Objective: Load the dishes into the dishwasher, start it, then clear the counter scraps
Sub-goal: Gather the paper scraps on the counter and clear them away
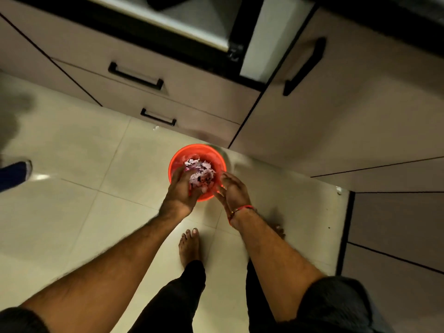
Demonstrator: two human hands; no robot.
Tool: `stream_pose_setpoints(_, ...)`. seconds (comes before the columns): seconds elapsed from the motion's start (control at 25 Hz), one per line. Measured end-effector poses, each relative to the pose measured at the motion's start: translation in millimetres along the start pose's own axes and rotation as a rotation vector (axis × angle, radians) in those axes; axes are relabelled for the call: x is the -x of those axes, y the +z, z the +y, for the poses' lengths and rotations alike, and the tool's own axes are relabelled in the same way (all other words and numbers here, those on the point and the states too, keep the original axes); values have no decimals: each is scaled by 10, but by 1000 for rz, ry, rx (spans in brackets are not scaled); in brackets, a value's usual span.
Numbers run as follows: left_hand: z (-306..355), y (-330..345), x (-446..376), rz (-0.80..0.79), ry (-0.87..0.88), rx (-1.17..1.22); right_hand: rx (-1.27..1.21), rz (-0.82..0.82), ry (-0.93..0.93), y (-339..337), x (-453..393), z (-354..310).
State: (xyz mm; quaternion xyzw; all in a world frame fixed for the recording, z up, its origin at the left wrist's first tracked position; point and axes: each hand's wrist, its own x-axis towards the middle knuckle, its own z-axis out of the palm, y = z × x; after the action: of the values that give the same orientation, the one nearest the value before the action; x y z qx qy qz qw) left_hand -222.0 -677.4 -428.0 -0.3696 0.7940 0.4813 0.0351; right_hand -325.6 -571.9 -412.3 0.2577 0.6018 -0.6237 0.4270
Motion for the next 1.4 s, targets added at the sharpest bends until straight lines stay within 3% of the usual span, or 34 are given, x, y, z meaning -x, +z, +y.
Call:
stream_pose_setpoints(0.24,1187,-399,577,-72,49,-77,-20,55,-129,-386,1211,-634)
stream_pose_setpoints(0.52,2576,-723,993,-113,286,-155,-112,88,-320,-971,2319,-1566)
stream_pose_setpoints(0.76,3729,-606,964,-113,501,-251,-145,135,-518,-1430,2683,-2471)
stream_pose_setpoints(1.08,5353,105,662,-127,765,-328,-205,128,-736,-2202,2722,-3833)
stream_pose_setpoints(1.2,5711,409,510,-66,762,-291,-81,139,-756,-2556,2661,-4171)
stream_pose_setpoints(1.4,5962,867,360,67,647,-206,415,269,-821,-3108,2446,-4468)
